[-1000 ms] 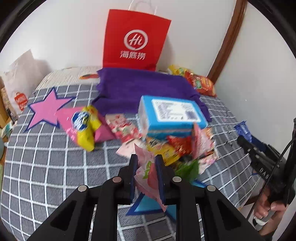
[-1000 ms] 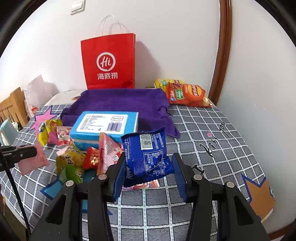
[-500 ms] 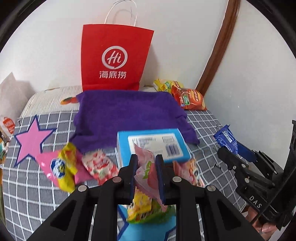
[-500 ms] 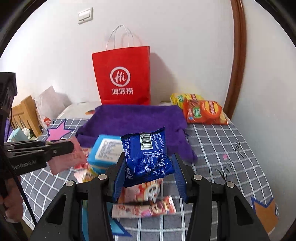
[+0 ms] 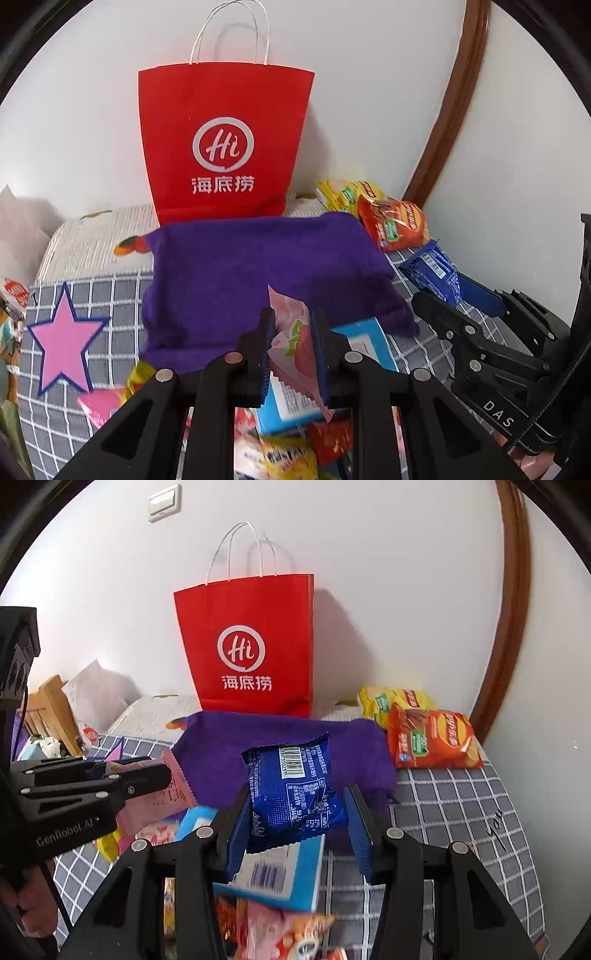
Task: Organize snacks
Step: 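Carry both snacks over the purple towel and open both tools to drop them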
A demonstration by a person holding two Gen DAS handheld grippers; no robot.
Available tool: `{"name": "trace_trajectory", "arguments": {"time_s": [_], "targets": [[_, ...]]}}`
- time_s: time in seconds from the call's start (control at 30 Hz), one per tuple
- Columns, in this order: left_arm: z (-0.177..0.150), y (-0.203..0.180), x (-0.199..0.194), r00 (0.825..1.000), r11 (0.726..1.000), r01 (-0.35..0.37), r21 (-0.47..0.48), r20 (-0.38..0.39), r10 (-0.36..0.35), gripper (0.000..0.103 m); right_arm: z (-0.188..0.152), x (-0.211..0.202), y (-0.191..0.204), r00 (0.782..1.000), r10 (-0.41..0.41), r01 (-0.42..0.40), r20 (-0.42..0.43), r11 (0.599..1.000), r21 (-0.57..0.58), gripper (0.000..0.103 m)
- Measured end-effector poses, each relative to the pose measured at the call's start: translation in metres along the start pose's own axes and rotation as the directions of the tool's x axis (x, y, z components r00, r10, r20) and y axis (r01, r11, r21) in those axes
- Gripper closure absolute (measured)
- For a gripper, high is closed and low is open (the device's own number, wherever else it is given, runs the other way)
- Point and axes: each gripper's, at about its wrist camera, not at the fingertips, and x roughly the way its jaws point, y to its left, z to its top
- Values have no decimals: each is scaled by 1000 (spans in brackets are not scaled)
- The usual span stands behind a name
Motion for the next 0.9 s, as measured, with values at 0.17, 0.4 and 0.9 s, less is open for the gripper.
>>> {"name": "trace_trajectory", "arguments": {"time_s": [0.17,0.4,0.9], "targets": [[19,8,14,1000,1000,-6,-9,5,7,84,20,22,1,1000,22,-22,-13,1000,12,55],[40,20,36,1000,999,-11,-32,-4,11,84,49,52,-2,999,42,-41,-29,998,43,55],[67,43,88,1000,997,-12,-75,-9,12,84,81,125,-29,995,76,-66,-67,987,144,55]]}}
